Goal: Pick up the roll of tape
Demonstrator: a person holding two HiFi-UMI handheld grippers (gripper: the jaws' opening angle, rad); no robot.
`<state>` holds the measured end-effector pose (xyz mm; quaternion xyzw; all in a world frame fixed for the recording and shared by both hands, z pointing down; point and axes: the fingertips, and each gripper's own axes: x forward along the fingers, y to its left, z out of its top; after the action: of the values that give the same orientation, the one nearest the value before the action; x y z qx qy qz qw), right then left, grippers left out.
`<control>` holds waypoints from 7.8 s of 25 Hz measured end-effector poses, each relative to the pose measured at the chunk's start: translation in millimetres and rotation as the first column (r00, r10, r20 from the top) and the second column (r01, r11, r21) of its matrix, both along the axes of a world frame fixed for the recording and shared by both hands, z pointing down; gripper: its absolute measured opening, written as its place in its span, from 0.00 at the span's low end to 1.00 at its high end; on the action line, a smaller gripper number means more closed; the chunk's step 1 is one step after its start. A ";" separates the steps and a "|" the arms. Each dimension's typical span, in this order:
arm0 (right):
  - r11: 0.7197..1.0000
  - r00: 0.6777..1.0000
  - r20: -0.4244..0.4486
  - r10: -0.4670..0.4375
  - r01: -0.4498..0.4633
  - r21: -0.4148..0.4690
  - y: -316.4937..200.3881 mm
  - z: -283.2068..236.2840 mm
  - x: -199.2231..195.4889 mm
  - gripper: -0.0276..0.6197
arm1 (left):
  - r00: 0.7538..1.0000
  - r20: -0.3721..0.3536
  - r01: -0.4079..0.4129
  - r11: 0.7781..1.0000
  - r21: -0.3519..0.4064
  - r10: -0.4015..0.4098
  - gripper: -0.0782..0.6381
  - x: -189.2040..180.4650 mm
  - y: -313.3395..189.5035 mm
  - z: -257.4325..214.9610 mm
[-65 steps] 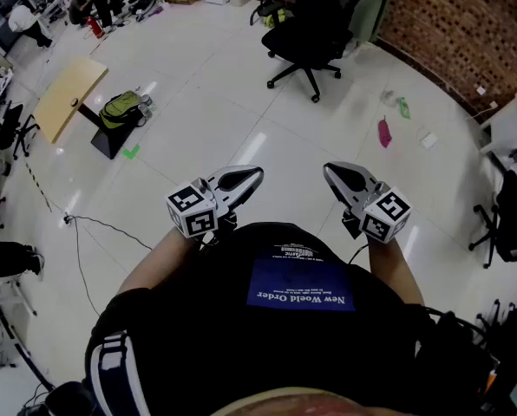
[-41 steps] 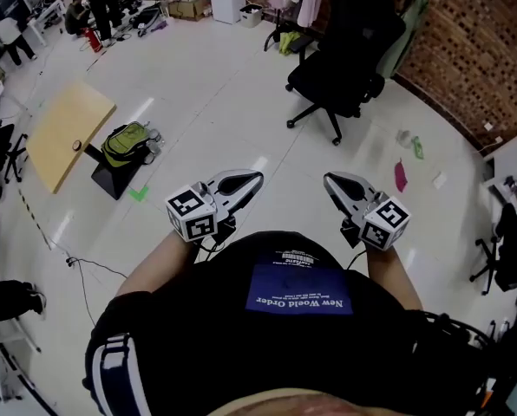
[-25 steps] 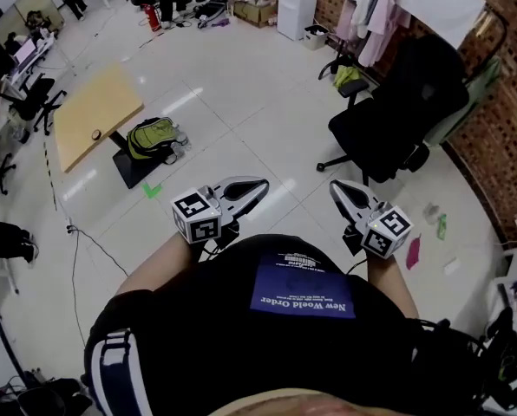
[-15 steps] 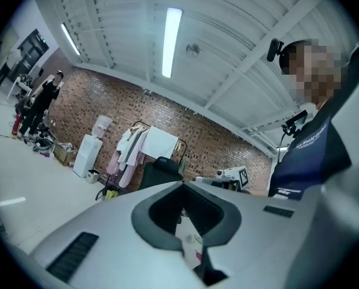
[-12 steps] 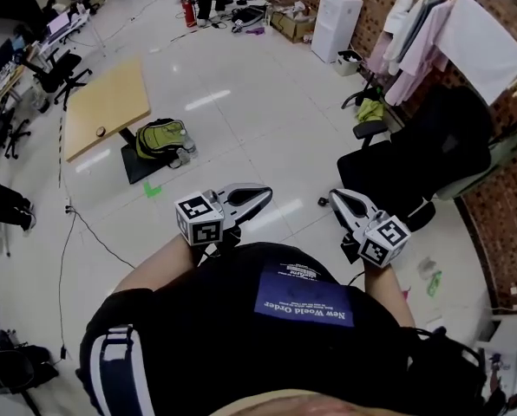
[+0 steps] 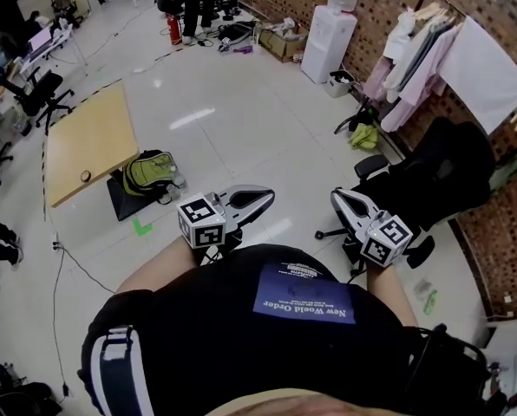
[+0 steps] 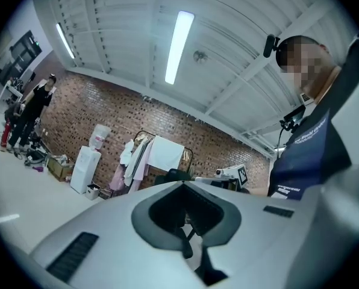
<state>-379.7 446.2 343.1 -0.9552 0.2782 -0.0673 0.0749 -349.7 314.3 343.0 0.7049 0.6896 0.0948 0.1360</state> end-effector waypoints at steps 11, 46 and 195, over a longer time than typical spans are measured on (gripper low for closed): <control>0.999 0.998 0.029 -0.048 0.047 0.006 -13.2 5.1 161.6 0.02 | 0.997 -0.009 0.078 0.997 0.001 -0.078 0.12 161.9 -25.0 -8.1; 0.629 0.630 -0.007 -0.777 0.776 -0.046 -151.1 -13.0 589.1 0.02 | 0.612 0.021 0.791 0.612 -0.007 -0.791 0.12 461.7 -118.1 -1.8; -0.050 -0.051 -0.080 -0.995 0.999 -0.014 -609.9 -80.5 671.1 0.02 | -0.122 -0.048 0.991 -0.119 -0.058 -0.991 0.20 486.4 -496.9 -95.3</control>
<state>291.4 -163.7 262.6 -0.4566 0.8873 -0.0626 0.0169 136.7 -182.6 247.7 0.9863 -0.0650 -0.0664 0.1360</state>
